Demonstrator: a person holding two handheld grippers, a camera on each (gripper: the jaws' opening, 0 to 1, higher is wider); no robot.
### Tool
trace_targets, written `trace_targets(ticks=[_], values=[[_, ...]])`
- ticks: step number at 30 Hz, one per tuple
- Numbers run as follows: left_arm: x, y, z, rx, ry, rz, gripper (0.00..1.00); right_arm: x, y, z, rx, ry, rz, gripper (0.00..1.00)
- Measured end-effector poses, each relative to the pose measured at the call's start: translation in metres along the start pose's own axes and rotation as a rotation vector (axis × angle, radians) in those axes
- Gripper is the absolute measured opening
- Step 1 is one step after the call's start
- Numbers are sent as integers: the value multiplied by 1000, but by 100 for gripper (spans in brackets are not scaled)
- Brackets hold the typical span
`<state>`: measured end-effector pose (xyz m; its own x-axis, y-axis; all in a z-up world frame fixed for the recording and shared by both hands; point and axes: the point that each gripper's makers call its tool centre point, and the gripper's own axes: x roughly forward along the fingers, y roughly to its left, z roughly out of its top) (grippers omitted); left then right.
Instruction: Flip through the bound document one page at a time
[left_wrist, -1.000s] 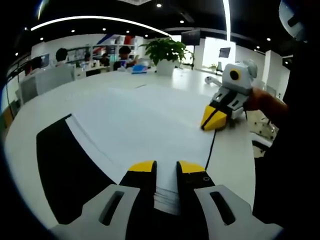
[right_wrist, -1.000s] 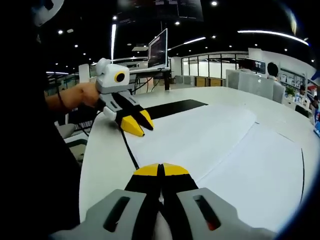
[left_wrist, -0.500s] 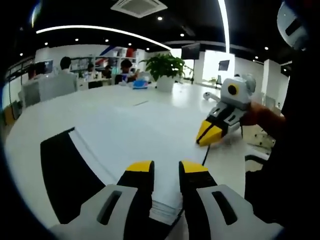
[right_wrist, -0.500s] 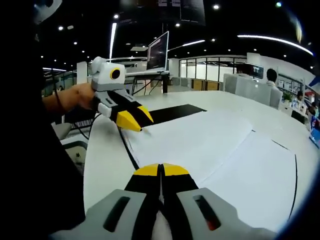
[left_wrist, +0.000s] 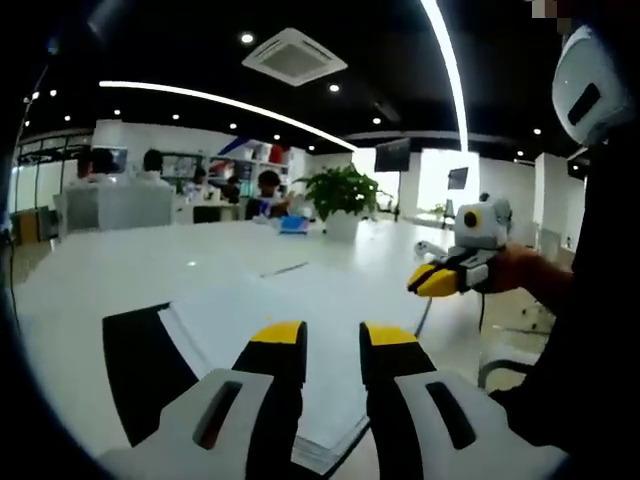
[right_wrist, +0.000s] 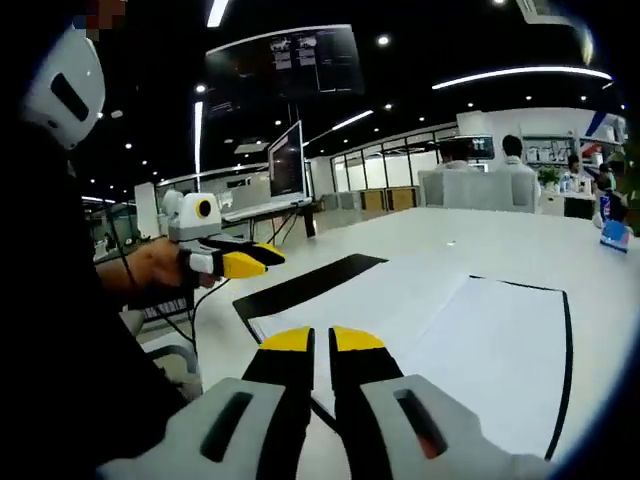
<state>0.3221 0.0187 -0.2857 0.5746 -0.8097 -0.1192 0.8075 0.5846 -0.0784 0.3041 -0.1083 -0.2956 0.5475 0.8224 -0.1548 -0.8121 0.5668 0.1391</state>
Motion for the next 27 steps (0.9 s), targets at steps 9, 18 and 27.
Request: trace_targets(ticks=[9, 18, 27], values=[[-12, -8, 11, 22, -30, -1, 24, -37, -13, 19, -4, -50, -86, 13], [-23, -7, 13, 30, -50, 32, 24, -71, -24, 35, 11, -139, -140, 20], [-22, -4, 12, 32, -56, 40, 25, -106, -44, 36, 26, -184, -232, 29]])
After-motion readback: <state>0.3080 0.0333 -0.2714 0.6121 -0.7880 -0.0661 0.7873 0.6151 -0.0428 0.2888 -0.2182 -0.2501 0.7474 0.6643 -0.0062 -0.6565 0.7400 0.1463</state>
